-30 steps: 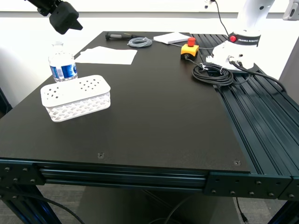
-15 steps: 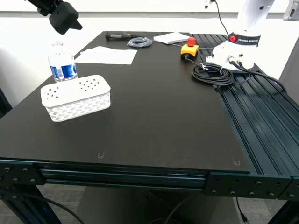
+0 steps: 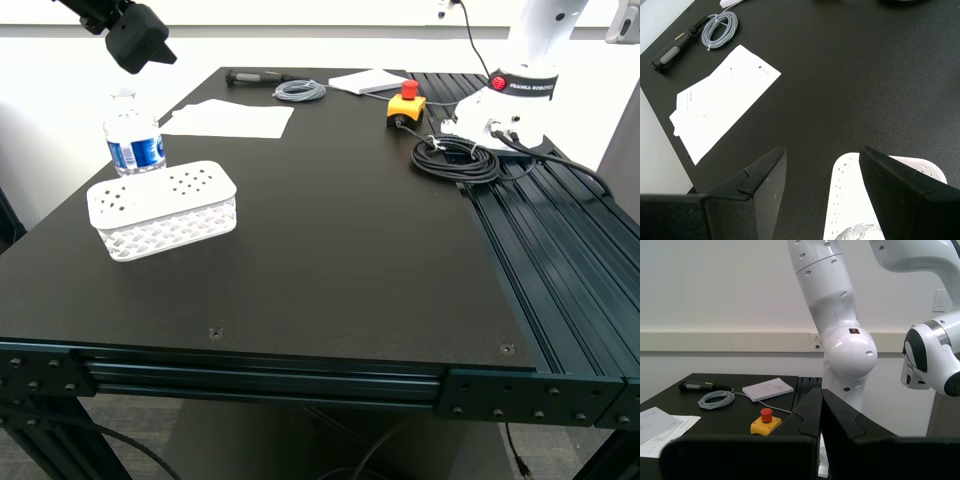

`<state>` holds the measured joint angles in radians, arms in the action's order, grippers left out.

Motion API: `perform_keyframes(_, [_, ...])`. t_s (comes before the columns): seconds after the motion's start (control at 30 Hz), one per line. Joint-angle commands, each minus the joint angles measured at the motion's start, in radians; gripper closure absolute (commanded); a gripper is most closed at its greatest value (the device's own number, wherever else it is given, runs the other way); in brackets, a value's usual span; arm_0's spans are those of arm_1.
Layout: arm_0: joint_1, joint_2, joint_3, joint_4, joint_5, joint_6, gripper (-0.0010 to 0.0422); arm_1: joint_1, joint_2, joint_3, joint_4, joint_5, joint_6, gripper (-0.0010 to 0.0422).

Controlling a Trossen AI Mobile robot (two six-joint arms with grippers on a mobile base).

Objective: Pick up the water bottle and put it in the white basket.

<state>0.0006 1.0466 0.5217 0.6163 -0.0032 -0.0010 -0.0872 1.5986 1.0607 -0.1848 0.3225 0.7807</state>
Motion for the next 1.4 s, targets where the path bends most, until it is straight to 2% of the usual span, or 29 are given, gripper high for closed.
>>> perform_keyframes(0.03, [0.0,0.0,0.001,0.003,-0.001,0.0,0.0412,0.0,0.0,0.0,-0.001,0.003,0.004,0.0215])
perform_keyframes(0.23, [0.0,0.0,0.001,0.003,-0.001,0.0,0.0412,0.0,0.0,0.0,0.0,0.003,0.003,0.0235])
perform_keyframes(0.47, [0.0,0.0,0.001,0.003,-0.001,0.0,0.0412,0.0,0.0,0.0,-0.002,0.003,-0.008,0.0206])
perform_keyframes(1.4, [0.0,0.0,0.001,0.003,-0.001,0.0,0.0412,0.001,0.0,0.0,0.0,0.003,-0.007,0.0206])
